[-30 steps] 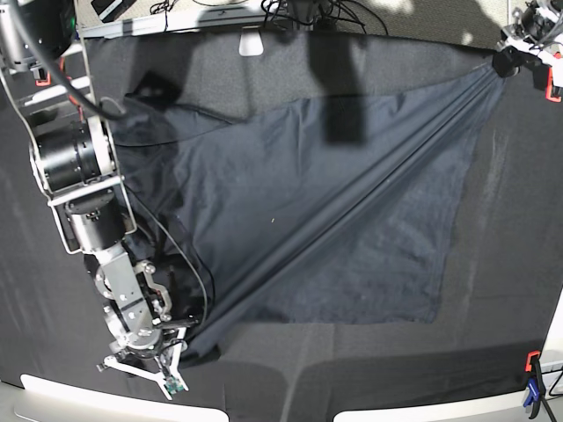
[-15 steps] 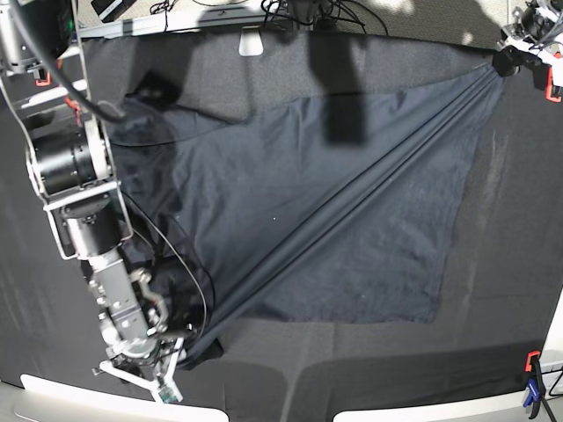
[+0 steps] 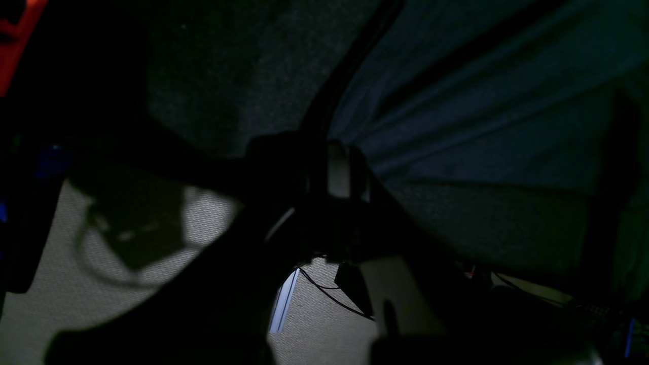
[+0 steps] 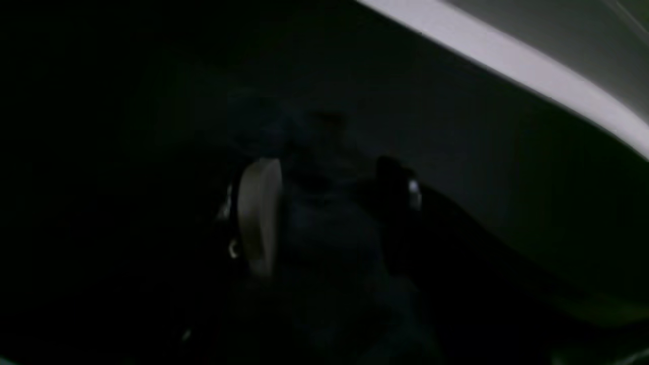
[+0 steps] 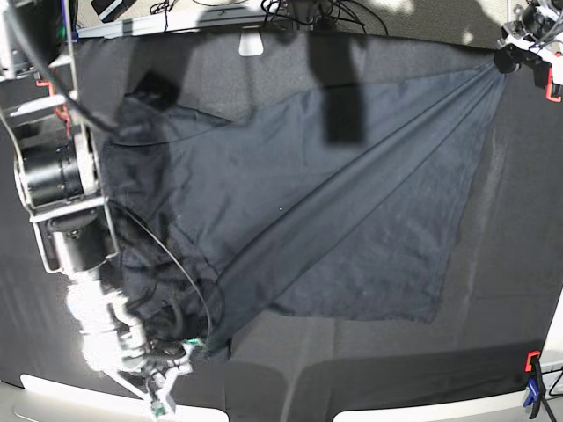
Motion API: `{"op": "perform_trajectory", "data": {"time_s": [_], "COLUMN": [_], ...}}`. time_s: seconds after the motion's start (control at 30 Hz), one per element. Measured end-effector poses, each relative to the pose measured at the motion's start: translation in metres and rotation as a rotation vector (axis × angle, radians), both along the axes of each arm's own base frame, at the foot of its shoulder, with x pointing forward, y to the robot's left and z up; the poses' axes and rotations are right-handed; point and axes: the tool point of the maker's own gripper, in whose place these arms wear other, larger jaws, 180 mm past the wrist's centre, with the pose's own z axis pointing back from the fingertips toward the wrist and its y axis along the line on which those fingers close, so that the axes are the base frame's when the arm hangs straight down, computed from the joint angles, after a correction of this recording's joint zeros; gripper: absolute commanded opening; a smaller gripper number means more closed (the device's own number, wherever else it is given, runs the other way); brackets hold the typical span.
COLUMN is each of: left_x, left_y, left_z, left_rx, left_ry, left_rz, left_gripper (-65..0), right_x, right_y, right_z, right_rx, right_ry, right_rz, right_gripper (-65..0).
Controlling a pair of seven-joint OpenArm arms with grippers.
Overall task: Layout the t-shirt on the table in an organized manner, then fold the t-shirt properly
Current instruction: 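Drag the shirt with the right gripper away from the left gripper, stretching it, then release the shirt and raise the right gripper back toward its base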
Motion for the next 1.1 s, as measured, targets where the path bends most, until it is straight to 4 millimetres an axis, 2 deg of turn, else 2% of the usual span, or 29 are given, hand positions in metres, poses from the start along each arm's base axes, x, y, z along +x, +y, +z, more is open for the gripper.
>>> {"op": "perform_trajectory", "data": {"time_s": [0.1,0.17,0.23,0.33,0.43,0.53,0.63,0.77,0.83,0.97,1.1], "left_x": [0.000,0.000,0.000,0.000,0.000,0.000,0.000,0.003,0.006,0.004,0.004], "left_y": [0.000,0.000,0.000,0.000,0.000,0.000,0.001,0.002,-0.005,-0.029,-0.043], "left_z": [0.000,0.000,0.000,0.000,0.000,0.000,0.000,0.003,0.006,0.004,0.001], "left_rx": [0.000,0.001,0.001,0.001,0.000,0.000,0.001,0.009,0.003,-0.047,-0.092], "left_ry": [0.000,0.000,0.000,0.000,0.000,0.000,-0.003,-0.028,-0.059,-0.104,-0.125], "left_rz": [0.000,0.000,-0.001,-0.001,0.000,0.000,0.003,0.011,-0.033,-0.048,-0.012], "left_gripper": [-65.0,-65.0,-65.0,-65.0,-65.0,-65.0,-65.0,-65.0,-65.0,-65.0,-65.0], "right_x": [0.008,0.011,0.006,-0.017,-0.036,-0.057,-0.082,-0.121,-0.140,-0.182,-0.210], "right_y": [0.004,-0.003,-0.009,-0.001,-0.005,-0.030,-0.056,-0.059,-0.060,-0.076,-0.084], "right_z": [0.018,0.031,0.035,0.033,0.031,0.024,0.023,0.019,0.009,-0.019,-0.043], "right_rx": [0.177,0.286,0.338,0.380,0.474,0.428,0.368,0.357,0.347,0.314,0.358], "right_ry": [-0.057,-0.072,-0.036,0.059,0.154,0.206,0.230,0.260,0.275,0.352,0.395], "right_rz": [-0.054,-0.100,-0.084,0.082,0.094,0.087,0.088,0.153,0.174,0.164,0.120], "right_gripper": [-35.9,-35.9,-36.0,-36.0,-36.4,-39.2,-39.4,-39.4,-39.4,-39.4,-39.4]}}
